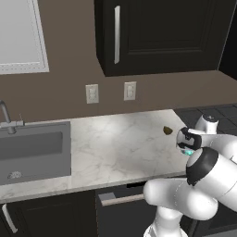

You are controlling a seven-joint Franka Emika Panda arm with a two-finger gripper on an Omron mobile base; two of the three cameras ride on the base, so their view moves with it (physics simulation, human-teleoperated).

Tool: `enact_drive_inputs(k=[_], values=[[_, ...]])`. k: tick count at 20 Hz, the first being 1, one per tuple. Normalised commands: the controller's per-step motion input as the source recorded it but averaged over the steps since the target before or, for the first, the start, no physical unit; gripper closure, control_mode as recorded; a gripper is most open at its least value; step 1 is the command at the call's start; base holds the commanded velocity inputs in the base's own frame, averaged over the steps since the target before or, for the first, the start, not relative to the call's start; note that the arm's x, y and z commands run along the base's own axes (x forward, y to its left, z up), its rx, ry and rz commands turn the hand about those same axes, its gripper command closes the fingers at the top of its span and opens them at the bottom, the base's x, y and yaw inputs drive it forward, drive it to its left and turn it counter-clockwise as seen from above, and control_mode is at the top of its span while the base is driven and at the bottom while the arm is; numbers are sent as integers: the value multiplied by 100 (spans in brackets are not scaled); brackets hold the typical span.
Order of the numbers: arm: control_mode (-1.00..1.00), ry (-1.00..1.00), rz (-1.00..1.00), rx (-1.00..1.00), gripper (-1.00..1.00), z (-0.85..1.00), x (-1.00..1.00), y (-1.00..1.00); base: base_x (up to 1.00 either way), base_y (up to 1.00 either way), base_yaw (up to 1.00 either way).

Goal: Pick the mug from the counter and place it inside the microwave. Then close the microwave.

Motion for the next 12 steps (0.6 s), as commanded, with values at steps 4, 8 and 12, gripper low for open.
enact_drive_inputs(k=[4,8,12], values=[[-100,0,0,0,-100,-9,6,0,0,0,0],[-100,0,0,0,-100,-5,0,0,0,0,0],[-100,0,0,0,-100,0,0,0,0,0,0]])
